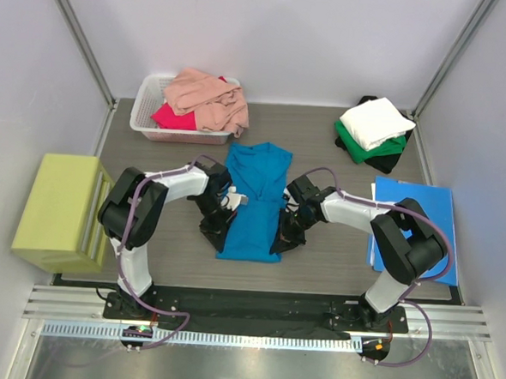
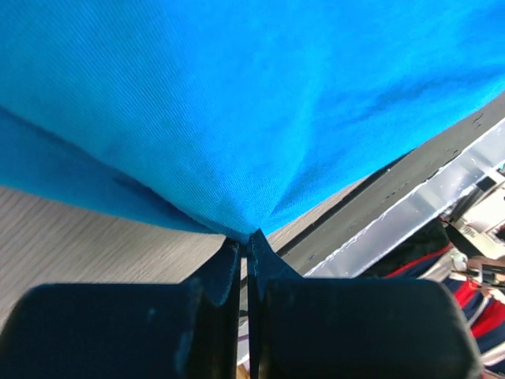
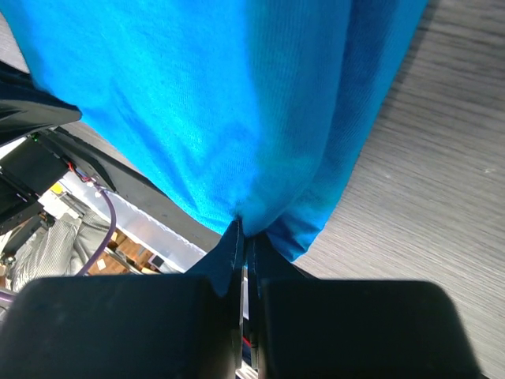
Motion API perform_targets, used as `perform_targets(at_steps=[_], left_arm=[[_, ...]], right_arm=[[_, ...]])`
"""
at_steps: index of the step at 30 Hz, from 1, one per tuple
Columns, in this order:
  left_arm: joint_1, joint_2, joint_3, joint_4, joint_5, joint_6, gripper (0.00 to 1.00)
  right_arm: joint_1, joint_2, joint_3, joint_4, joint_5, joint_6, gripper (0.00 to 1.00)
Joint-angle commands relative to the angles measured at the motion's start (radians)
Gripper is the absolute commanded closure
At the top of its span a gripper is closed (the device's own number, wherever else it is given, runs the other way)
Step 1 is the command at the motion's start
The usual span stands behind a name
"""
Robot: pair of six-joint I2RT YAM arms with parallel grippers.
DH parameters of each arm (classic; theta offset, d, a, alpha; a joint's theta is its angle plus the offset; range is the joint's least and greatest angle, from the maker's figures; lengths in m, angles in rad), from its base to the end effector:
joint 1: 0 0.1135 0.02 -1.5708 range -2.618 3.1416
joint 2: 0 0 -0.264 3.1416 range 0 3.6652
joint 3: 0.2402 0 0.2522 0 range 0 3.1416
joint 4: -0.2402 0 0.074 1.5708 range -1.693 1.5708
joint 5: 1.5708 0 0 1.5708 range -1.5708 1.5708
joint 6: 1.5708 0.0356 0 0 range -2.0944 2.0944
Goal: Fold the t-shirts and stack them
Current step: Fold the tshirt
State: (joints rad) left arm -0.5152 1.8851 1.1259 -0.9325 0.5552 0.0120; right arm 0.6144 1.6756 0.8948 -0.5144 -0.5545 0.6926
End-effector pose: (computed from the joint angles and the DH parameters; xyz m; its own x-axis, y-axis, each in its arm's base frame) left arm 0.2588 -0.1681 0.1360 -0.8594 0.4983 0.1143 0.3737 0.7649 -0.5247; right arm 0.2280 0.1838 0.1459 -0.9928 -0.0360 0.1141 0.0348 0.8253 0.5637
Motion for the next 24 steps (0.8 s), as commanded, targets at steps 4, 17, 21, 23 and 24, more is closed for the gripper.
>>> perform_targets(at_steps=[4,17,21,23,24], left_arm=[[-0.002,-0.164,0.034,-0.002,-0.029,0.051,1.00],[-0.038,-0.331,-0.026,-0.106,0.026,0.154,1.00],[-0.106,-0.320,-0.032,-0.173,0.086,0.198,1.00],[-0.152,-0.322,-0.014,-0.187,0.097,0.213,1.00],[-0.167,-0.320,-0.005,-0.213,0.100,0.218,1.00]], right_arm=[[0.007,-0.033,0.026,0.002,0.010,0.002,0.99],[0.067,-0.190,-0.011,-0.111,0.073,-0.001,0.99],[0.081,-0.266,-0.040,-0.141,0.065,0.031,0.99],[0.091,-0.290,-0.057,-0.156,0.061,0.039,0.99],[0.094,-0.304,-0.062,-0.162,0.061,0.044,0.99]])
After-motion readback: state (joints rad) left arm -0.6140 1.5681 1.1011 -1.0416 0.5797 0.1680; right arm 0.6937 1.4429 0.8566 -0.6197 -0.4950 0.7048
